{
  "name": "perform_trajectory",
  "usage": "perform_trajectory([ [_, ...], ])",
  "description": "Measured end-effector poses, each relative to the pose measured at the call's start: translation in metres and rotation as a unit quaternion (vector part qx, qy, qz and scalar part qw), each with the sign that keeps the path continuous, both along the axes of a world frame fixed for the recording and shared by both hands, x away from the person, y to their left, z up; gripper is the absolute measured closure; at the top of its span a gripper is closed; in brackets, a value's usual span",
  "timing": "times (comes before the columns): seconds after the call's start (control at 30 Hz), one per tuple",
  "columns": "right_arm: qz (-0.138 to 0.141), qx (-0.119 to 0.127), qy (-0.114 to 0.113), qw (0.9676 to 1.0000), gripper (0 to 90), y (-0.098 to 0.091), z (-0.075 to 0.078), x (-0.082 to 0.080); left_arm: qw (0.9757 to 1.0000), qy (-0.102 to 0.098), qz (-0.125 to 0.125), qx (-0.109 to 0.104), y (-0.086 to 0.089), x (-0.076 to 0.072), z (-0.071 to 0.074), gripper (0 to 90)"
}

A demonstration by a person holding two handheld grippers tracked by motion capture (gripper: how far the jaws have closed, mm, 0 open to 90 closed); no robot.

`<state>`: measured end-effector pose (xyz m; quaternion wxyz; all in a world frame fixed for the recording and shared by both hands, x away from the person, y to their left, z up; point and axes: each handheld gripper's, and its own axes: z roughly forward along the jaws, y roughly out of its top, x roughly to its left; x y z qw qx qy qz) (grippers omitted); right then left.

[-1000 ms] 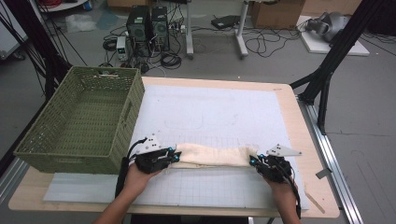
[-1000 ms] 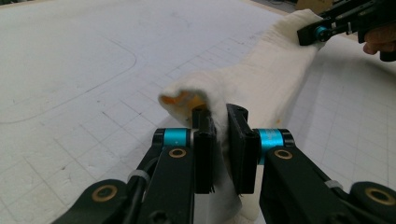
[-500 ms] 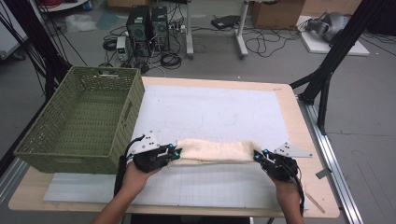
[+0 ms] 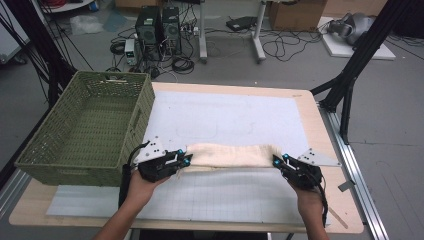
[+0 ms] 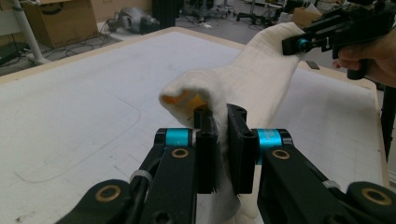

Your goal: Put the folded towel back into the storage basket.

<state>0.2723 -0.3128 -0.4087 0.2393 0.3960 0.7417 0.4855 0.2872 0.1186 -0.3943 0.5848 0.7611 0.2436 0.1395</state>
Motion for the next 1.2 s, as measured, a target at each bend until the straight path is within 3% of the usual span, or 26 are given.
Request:
perform_trajectory([
  [0.37,0.013,0.004,-0.029,0.9995,80.3,0.011,0.015,0.013,0.9995,-0.025,0.012,-0.013,0.014,-0.005,0.017,82.6],
  [0.57,0.025,0.007,-0.050,0.9984,80.4,0.020,0.036,0.023,0.9987,-0.036,0.035,-0.011,0.021,-0.011,0.032,82.7],
  [0.7,0.034,-0.003,-0.060,0.9976,80.4,0.029,0.051,0.034,0.9974,-0.054,0.047,-0.011,0.027,-0.017,0.043,82.7],
  [0.9,0.048,-0.016,-0.078,0.9957,80.5,0.051,0.078,0.057,0.9957,-0.065,0.063,-0.020,0.040,-0.021,0.053,82.7],
  [1.2,0.061,-0.016,-0.084,0.9944,80.5,0.078,0.099,0.080,0.9923,-0.078,0.093,-0.025,0.059,-0.026,0.063,82.7],
])
